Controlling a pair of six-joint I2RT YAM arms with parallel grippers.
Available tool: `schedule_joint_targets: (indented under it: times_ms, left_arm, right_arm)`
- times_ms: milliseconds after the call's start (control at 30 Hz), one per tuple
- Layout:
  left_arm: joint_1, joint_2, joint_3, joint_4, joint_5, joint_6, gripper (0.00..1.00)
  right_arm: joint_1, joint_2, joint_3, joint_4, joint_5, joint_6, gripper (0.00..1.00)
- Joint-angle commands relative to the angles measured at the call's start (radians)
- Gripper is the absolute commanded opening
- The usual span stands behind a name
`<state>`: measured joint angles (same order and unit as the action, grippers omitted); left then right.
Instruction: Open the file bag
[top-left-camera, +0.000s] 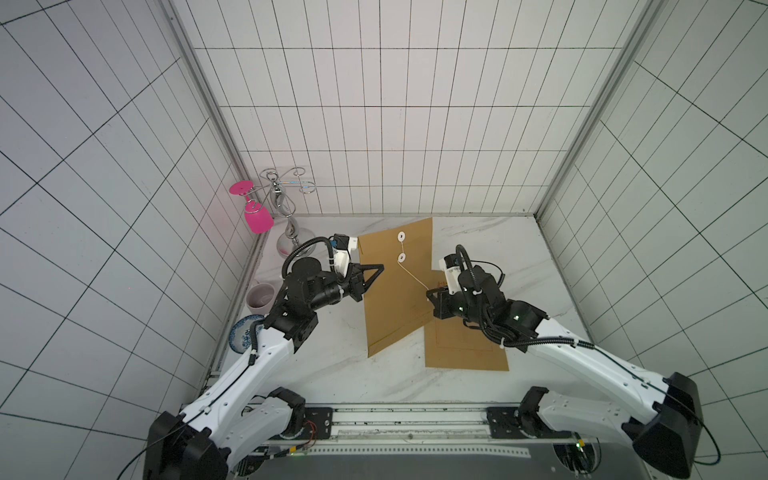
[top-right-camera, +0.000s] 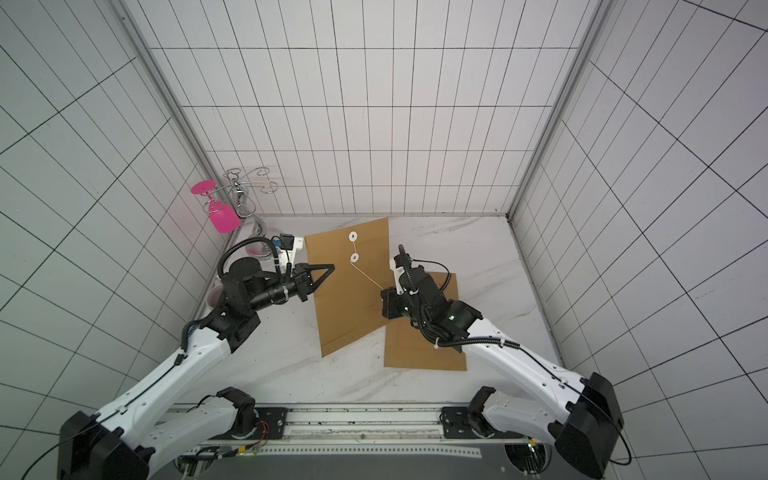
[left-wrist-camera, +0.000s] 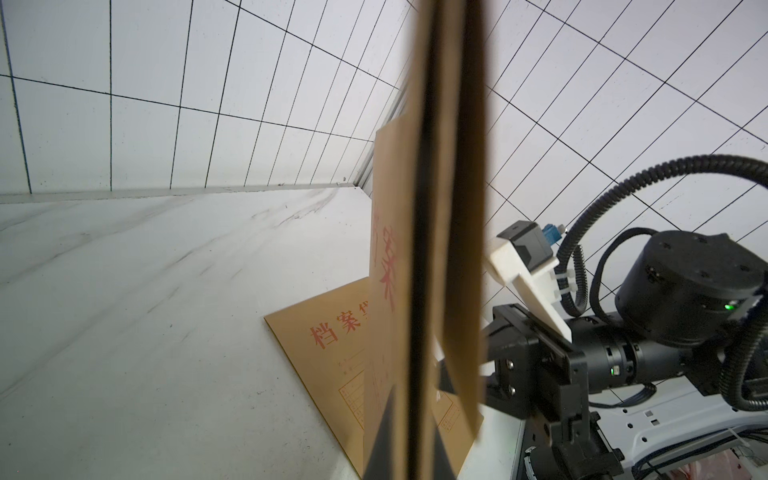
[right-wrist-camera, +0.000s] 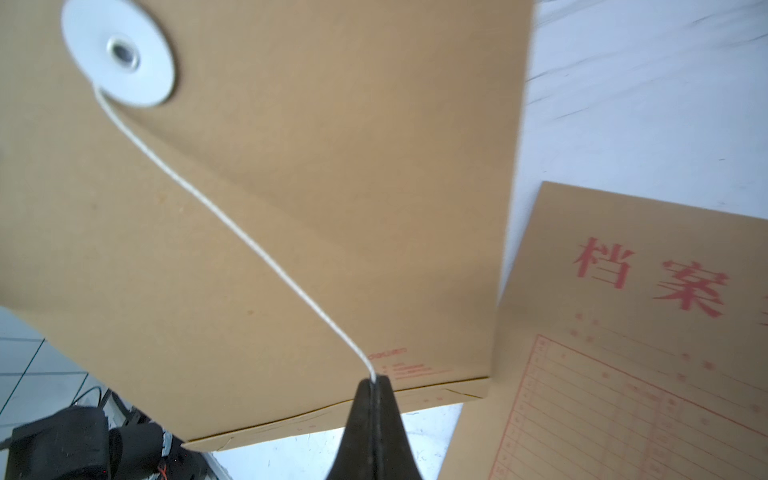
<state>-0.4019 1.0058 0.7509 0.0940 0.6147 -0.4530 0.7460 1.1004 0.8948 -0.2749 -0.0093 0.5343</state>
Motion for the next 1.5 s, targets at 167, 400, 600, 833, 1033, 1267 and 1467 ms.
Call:
schedule_joint_targets:
  times_ms: [167, 400, 600, 833, 1033, 1267, 1467]
  left_arm:
    - [-0.010, 0.002, 0.009, -0.006, 0.010, 0.020, 0.00]
    - [-0.014, 0.025, 0.039, -0.113, -0.002, 0.057, 0.00]
    - [-0.014, 0.037, 0.015, -0.116, 0.003, 0.072, 0.00]
    - [-0.012, 0.072, 0.027, -0.104, 0.026, 0.080, 0.00]
    - [0.004, 0.071, 0.032, -0.105, 0.002, 0.076, 0.00]
    - [0.026, 0.050, 0.031, -0.113, -0.055, 0.070, 0.00]
    - [0.034, 0.042, 0.029, -0.112, -0.061, 0.062, 0.00]
  right_arm:
    - [-0.173, -0.004, 0.193, -0.166, 0.019, -0.102, 0.00]
    - [-0.211, 0.091, 0.438, -0.221, 0.005, -0.181, 0.00]
    - [-0.167, 0.174, 0.600, -0.250, -0.040, -0.206, 0.00]
    - [0.029, 0.250, 0.744, -0.267, 0.037, -0.242, 0.00]
    - [0.162, 0.288, 0.763, -0.215, 0.032, -0.200, 0.00]
    - [0.284, 0.248, 0.554, -0.067, 0.020, -0.090, 0.00]
    - [0.330, 0.217, 0.220, 0.097, 0.011, 0.057, 0.00]
